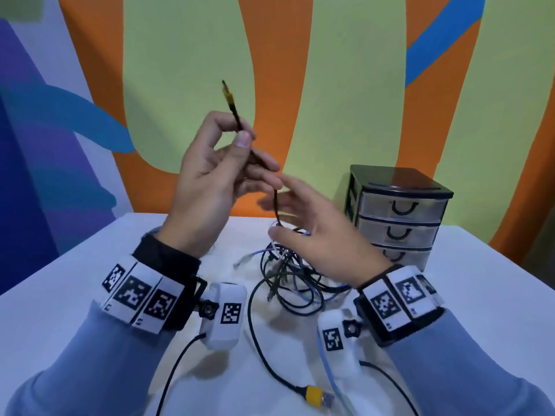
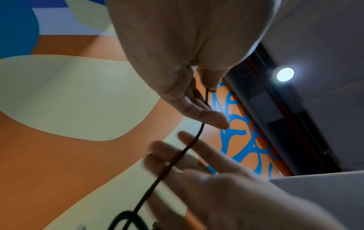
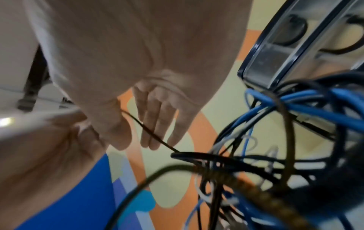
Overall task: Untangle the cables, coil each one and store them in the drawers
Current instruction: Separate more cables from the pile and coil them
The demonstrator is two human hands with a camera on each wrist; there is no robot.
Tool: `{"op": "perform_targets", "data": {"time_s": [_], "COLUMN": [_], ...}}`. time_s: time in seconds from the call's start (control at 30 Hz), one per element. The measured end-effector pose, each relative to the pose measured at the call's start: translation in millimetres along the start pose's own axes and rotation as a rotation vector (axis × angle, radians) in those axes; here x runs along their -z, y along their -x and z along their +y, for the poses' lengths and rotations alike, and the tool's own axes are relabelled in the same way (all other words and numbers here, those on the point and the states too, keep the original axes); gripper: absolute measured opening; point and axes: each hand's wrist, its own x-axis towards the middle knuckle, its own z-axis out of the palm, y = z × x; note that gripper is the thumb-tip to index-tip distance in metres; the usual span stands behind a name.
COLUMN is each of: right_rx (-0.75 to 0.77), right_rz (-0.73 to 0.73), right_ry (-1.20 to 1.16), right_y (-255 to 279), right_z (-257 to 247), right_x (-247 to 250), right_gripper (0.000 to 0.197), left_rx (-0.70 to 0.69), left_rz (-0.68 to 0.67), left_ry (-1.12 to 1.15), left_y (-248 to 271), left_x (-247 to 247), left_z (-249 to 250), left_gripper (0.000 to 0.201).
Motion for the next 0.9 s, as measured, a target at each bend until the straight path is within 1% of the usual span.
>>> {"op": "perform_targets", "data": {"time_s": [0.03,0.07,0.1,0.13,0.2,0.23,0.27,0.3,0.33,0.37,0.4,0.43,0.47,0.5,0.57,0.63,0.67,0.73,0.77,0.83,0.9], "right_rx": [-0.028,-0.063,-0.103,-0.138,-0.192,-0.223,-0.253,-0.274,-0.286,-0.289,-0.28,-0.262,-0.249,-0.248,-0.275,-0.327,-0.354,-0.401,-0.414,-0.415,-0.384], "right_rz": [-0.069,-0.124,-0.148,-0.142,-0.101,-0.092,-0.089,-0.085,-0.067,-0.029,0.027,0.088,0.143,0.175,0.165,0.088,0.035,-0.062,-0.088,-0.082,-0.026], "right_ry": [0.06,0.132,0.193,0.241,0.335,0.375,0.396,0.397,0.391,0.395,0.425,0.476,0.517,0.524,0.449,0.377,0.363,0.362,0.369,0.375,0.336], "right_y": [-1,-1,-2,-2,-1,-1,-1,-1,-1,-1,-1,-1,0,1,4,6,6,8,9,9,9], "right_z": [4,9,14,19,25,26,26,27,27,28,29,31,33,35,39,41,41,42,43,42,42], "right_x": [-5,-7,-6,-3,6,9,11,11,11,10,10,12,16,20,29,34,36,39,40,43,45], "right_gripper": [0.054,0.041,0.03,0.025,0.027,0.027,0.026,0.024,0.021,0.018,0.015,0.013,0.013,0.013,0.014,0.017,0.026,0.045,0.05,0.054,0.056], "left_rx": [-0.027,-0.072,-0.136,-0.207,-0.318,-0.348,-0.368,-0.381,-0.385,-0.376,-0.353,-0.302,-0.217,-0.11,0.093,0.206,0.249,0.3,0.301,0.265,0.224], "left_rz": [-0.016,0.002,0.046,0.115,0.307,0.424,0.532,0.624,0.695,0.745,0.783,0.799,0.776,0.701,0.527,0.383,0.309,0.172,0.101,-0.043,-0.137], "left_ry": [0.014,0.017,0.017,0.024,0.087,0.13,0.156,0.159,0.145,0.123,0.088,0.04,-0.053,-0.167,-0.377,-0.505,-0.544,-0.6,-0.638,-0.782,-0.881], "left_y": [1,1,1,0,-6,-10,-14,-18,-20,-21,-21,-21,-20,-20,-16,-12,-10,-6,-5,-2,2], "left_x": [-2,-3,-2,1,16,28,40,52,60,66,69,71,70,69,62,57,52,45,40,32,22], "left_z": [3,6,9,12,16,15,12,10,9,8,7,5,3,-1,-10,-18,-21,-27,-29,-29,-30], "left_gripper": [0.006,0.006,0.006,0.006,0.005,0.015,0.034,0.05,0.06,0.062,0.055,0.041,0.023,0.009,0.013,0.013,0.018,0.035,0.04,0.048,0.052]}}
